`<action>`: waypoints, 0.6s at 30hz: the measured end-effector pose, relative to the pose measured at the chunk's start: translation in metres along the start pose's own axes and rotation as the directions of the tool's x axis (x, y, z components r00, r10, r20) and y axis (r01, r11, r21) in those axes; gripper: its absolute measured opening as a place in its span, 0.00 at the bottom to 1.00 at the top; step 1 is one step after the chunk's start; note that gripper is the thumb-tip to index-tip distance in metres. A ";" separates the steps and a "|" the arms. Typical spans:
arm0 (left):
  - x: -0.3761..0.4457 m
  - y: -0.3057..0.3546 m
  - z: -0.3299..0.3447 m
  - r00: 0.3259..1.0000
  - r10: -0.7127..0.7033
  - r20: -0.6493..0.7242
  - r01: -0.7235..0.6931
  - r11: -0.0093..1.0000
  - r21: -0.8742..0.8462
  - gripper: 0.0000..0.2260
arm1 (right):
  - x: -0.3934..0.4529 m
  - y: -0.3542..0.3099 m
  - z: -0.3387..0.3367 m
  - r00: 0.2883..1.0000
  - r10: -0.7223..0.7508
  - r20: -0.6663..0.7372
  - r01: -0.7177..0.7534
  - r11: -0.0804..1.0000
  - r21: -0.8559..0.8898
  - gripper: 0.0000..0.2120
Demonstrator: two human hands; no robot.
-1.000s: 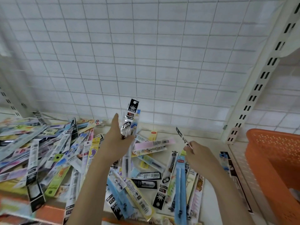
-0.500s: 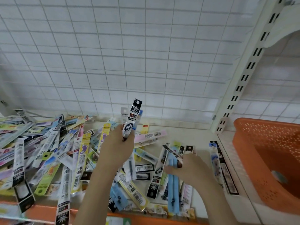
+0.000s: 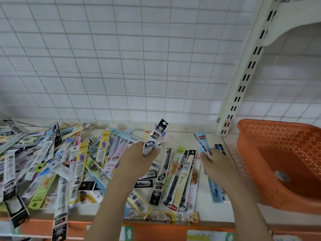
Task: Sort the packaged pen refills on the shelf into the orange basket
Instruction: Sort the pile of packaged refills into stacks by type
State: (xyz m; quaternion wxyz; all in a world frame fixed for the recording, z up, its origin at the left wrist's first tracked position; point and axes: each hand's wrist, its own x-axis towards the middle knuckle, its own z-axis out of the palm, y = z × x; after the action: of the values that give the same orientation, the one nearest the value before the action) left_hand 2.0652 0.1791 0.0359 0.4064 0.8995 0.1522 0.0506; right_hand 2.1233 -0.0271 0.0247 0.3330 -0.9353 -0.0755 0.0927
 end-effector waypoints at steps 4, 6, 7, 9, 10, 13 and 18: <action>0.005 0.011 0.019 0.991 -0.083 0.101 0.060 0.976 0.210 0.16 | -0.010 0.006 -0.010 1.000 0.002 -0.019 -0.002 1.000 0.002 0.17; 0.007 0.014 0.030 0.990 -0.109 0.091 0.079 0.954 0.289 0.16 | -0.015 0.009 -0.013 1.000 0.006 -0.006 -0.006 1.000 -0.013 0.15; 0.007 0.014 0.035 0.989 -0.126 0.084 0.092 0.941 0.325 0.17 | -0.015 0.011 -0.014 1.000 0.011 -0.004 -0.011 1.000 -0.015 0.14; 0.006 0.015 0.041 0.985 -0.156 0.070 0.118 0.916 0.383 0.19 | -0.014 0.018 -0.015 1.000 0.028 -0.010 -0.028 1.000 -0.007 0.15; 0.005 0.015 0.043 0.985 -0.161 0.062 0.124 0.909 0.397 0.18 | -0.014 0.020 -0.015 0.999 0.040 -0.010 -0.041 0.999 -0.003 0.16; 0.006 0.019 0.045 0.987 -0.148 0.059 0.110 0.903 0.415 0.13 | -0.014 0.026 -0.017 0.998 0.066 -0.004 -0.066 0.997 0.032 0.17; 0.016 0.020 0.039 0.991 -0.122 0.062 0.103 0.962 0.254 0.09 | -0.018 0.023 -0.020 0.997 0.074 -0.001 -0.073 0.991 0.113 0.15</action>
State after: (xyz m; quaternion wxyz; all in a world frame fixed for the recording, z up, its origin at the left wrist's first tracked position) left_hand 2.0936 0.1436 0.0241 0.2974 0.9348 0.1923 -0.0270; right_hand 2.1124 -0.0599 0.0274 0.3819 -0.9174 -0.0348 0.1064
